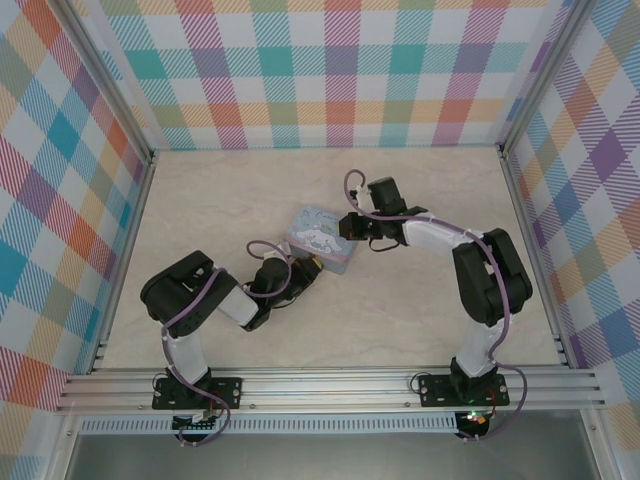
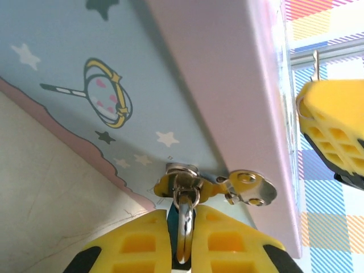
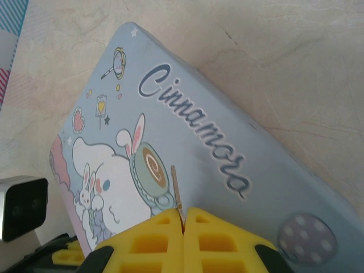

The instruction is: Unlock a padlock with a key

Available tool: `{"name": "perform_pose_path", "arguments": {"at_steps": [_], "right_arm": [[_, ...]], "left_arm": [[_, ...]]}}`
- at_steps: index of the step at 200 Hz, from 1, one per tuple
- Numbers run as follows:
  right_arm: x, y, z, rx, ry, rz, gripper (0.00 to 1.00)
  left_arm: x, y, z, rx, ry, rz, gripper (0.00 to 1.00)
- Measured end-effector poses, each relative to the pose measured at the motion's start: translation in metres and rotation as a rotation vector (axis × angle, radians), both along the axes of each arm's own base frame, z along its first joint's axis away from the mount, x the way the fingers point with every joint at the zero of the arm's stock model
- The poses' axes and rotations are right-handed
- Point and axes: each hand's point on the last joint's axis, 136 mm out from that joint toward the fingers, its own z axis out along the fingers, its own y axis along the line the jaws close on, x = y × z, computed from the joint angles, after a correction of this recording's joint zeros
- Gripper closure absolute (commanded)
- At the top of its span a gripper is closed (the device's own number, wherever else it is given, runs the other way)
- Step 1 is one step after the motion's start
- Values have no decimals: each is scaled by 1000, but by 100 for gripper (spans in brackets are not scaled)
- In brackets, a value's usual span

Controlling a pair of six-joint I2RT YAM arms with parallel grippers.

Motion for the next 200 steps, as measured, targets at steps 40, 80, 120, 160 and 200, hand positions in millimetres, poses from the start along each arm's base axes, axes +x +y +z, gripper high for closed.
{"name": "perform_pose_path", "arguments": {"at_steps": [40, 80, 120, 160, 200], "right_arm": [[-14, -27, 40, 110, -28, -5, 95], [-50, -26, 60, 223, -18, 93, 95], [-99, -13, 16, 209, 120, 172, 96], [-101, -14, -5, 159, 142, 167, 96], [-84, -21, -18, 114, 138, 147, 96]], "left_arm": [[-7, 1, 8, 30, 16, -29, 100], [-8, -6, 27, 20, 1, -70, 100], [-8, -15, 42, 9, -31, -119, 100], [-12, -17, 42, 22, -28, -163, 100], [-12, -14, 39, 27, -20, -191, 100]]}}
